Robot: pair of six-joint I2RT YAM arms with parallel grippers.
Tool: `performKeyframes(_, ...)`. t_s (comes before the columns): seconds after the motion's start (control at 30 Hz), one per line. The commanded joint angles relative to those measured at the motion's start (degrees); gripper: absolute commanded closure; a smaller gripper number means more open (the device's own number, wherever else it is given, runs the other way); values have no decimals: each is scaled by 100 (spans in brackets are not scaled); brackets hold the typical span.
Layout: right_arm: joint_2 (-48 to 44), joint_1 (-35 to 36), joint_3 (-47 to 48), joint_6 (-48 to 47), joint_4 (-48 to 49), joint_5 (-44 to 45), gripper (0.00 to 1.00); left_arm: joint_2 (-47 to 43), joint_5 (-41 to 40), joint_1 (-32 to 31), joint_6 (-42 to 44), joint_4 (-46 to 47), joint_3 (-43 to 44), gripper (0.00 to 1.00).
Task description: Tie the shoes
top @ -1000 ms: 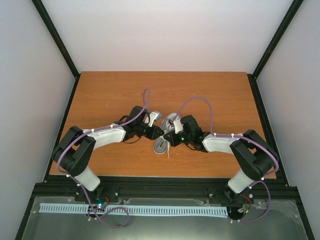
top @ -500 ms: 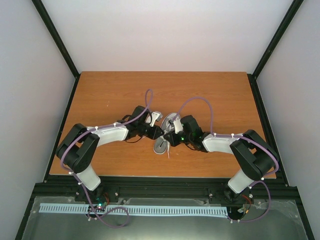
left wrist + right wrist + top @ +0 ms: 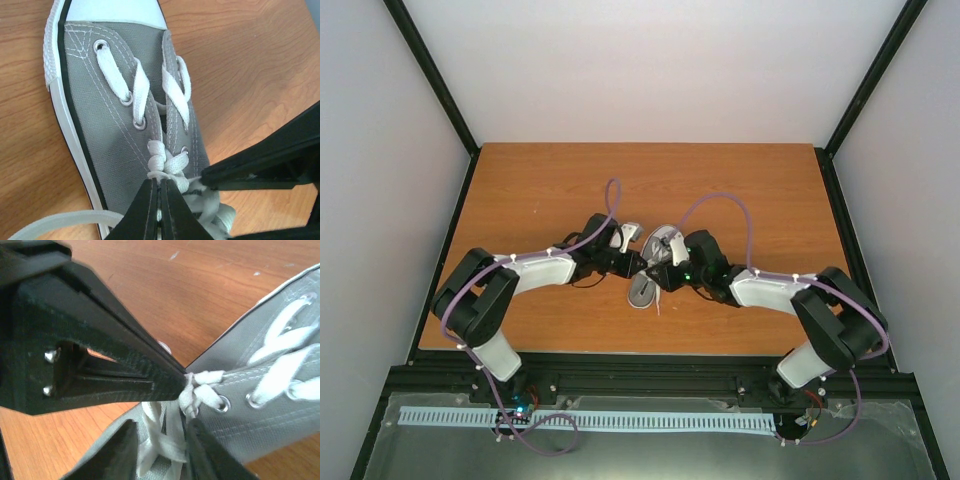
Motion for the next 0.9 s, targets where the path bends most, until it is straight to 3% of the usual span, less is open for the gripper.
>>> performKeyframes(0.0, -629, -7, -31, -78, -355, 421, 63, -331, -8, -25, -657, 848, -234, 99)
performKeyframes(0.1, -904, -3, 23, -181, -665, 620, 56, -332, 103, -27, -924, 1025, -320, 99)
performKeyframes(0.33, -1017, 399, 120, -201, -1117, 1162, 55, -352, 82, -28, -1183, 1155, -378, 99)
performKeyframes(0.6, -815, 613, 149, -195, -1023, 1354, 60, -323, 126, -24, -1218, 1144, -359, 99)
performKeyframes(0.87, -607, 641, 262, -266, -950, 1289, 71, -316, 118, -28, -1220, 1117, -364, 99)
